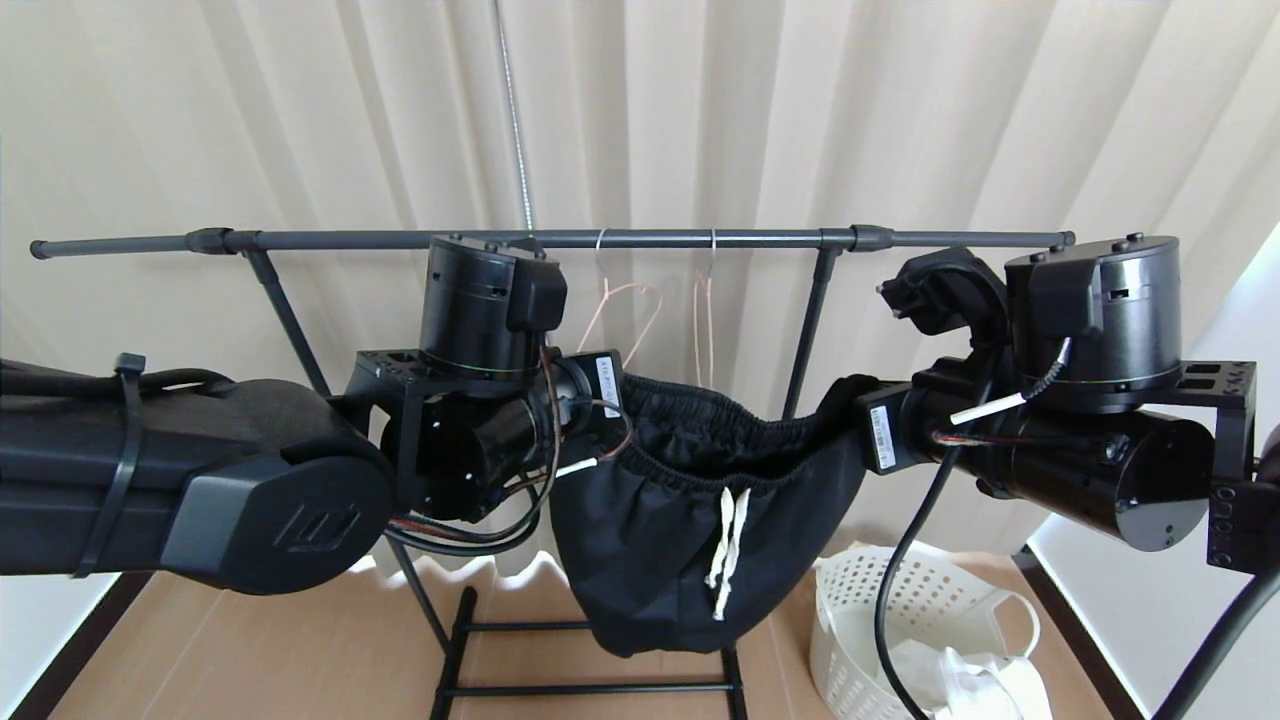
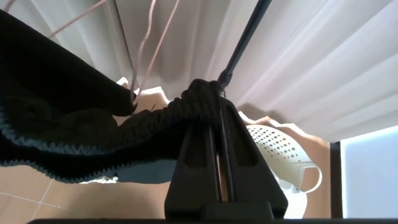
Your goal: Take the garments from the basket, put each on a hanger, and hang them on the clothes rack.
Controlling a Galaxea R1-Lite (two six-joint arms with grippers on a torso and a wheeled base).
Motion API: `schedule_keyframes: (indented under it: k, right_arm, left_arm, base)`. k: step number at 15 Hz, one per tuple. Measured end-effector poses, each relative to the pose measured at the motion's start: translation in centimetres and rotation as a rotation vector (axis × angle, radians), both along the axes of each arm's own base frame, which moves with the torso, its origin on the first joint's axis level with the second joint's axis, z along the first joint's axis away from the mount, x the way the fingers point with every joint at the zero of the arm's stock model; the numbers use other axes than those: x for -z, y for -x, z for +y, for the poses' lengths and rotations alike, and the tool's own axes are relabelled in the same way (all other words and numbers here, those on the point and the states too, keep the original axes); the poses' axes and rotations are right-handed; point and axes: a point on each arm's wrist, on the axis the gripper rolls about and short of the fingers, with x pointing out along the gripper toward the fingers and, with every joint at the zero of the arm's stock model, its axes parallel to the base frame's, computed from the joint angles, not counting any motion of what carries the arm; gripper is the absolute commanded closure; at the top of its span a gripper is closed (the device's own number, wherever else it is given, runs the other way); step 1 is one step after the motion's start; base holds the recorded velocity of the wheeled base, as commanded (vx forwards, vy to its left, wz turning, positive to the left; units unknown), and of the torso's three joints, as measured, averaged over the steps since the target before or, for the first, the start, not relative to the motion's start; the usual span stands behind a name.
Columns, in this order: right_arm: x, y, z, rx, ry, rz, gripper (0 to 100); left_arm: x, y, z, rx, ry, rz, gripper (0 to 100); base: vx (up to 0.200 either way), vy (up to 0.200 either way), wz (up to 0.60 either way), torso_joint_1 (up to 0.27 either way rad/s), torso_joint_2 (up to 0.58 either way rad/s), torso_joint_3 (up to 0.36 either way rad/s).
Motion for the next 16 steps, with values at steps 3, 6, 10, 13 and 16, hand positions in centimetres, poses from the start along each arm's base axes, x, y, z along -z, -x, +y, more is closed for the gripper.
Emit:
schedule_keyframes:
  k: [3, 6, 10, 13, 16]
  right_arm:
    - [0.2, 0.3, -0.2, -0.018, 0.039, 0.000, 0]
    - [0.7, 1.0, -0.7, -0.060, 0.109, 0.007, 0]
    - [2.9, 2.5, -1.6, -0.221, 0.266, 0.061, 0]
    - [4.3, 3.6, -2.0, -0.431, 0.265, 0.110, 0]
    - [4.6, 4.3, -2.2, -0.596, 0.182, 0.127, 0]
  left_arm:
    - [0.0, 0.0, 0.0, -0.004, 0.015, 0.004, 100]
    - [-0.3, -0.1, 0.1, -0.009, 0.027, -0.007, 100]
    - [-0.6, -0.2, 0.1, -0.011, 0.054, -0.035, 100]
    - [-0.7, -0.2, 0.0, -0.014, 0.067, -0.035, 100]
    - [-0.4, -0.5, -0.1, -0.033, 0.057, -0.033, 100]
  base:
    - [0.000, 0.000, 0.00, 0.000, 0.00, 0.000]
    - [0.000, 0.000, 0.00, 0.000, 0.00, 0.000]
    - [0.000, 0.000, 0.00, 0.000, 0.00, 0.000]
    - [0.000, 0.000, 0.00, 0.000, 0.00, 0.000]
    - [0.000, 0.000, 0.00, 0.000, 0.00, 0.000]
